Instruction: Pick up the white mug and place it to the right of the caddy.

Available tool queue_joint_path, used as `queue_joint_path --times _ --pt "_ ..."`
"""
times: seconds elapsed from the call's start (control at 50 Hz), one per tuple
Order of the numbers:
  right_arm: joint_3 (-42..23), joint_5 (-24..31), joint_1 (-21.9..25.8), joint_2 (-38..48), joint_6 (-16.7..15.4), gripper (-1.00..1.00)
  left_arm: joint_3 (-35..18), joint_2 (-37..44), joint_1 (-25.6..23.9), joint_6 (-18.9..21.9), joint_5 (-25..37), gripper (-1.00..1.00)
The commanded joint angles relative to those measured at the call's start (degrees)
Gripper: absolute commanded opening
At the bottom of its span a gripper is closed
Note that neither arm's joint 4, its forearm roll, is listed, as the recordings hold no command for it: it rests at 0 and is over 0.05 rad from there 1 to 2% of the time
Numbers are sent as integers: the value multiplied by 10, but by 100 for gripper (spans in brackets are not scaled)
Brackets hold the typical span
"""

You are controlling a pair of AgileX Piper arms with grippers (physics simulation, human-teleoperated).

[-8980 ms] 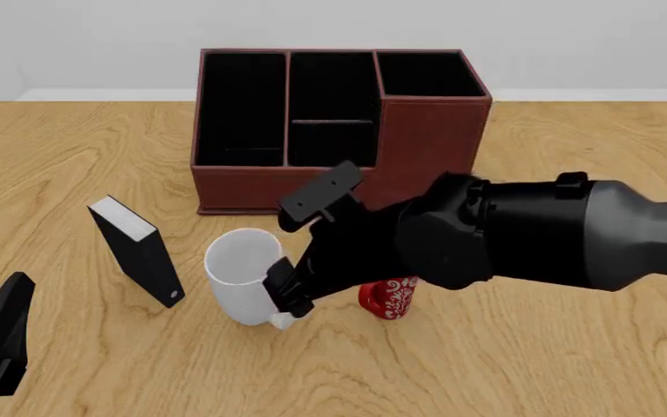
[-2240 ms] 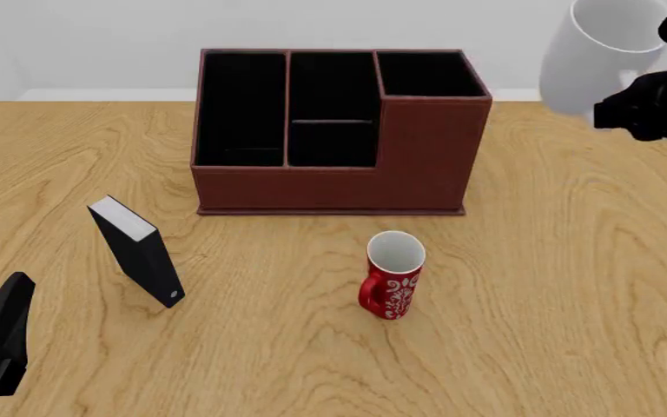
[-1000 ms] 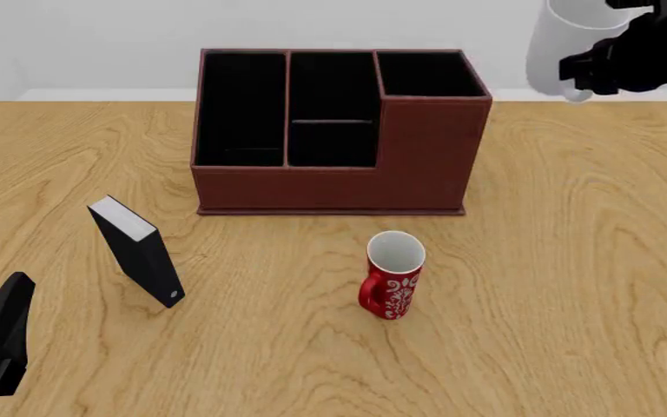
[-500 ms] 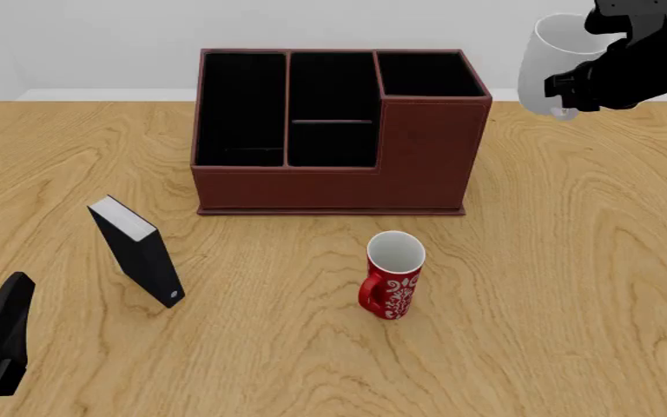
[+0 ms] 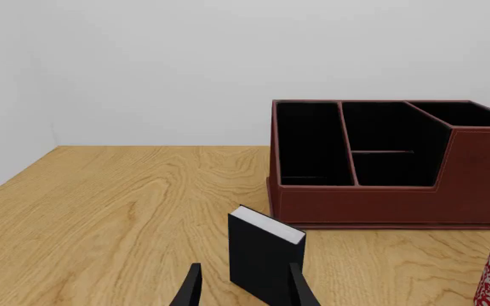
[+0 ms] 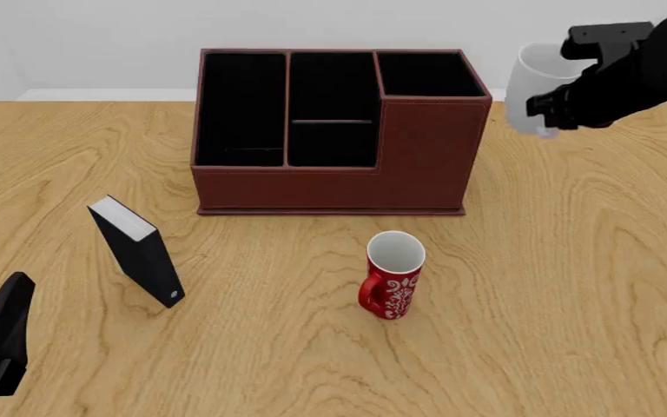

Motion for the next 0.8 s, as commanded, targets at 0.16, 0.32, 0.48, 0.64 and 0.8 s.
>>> queue_joint_path --times 0.16,0.32,0.48,0.64,0.8 --pt "-9 -9 -8 30 6 -100 0 0 0 0 0 100" --pt "-6 -21 -11 52 6 -100 0 0 0 0 0 100" --pt "-7 -26 -14 65 10 -100 0 0 0 0 0 100" --pt "-8 -32 -3 78 21 -100 0 0 0 0 0 100" --pt "-5 -39 -10 90 15 -100 0 0 0 0 0 100"
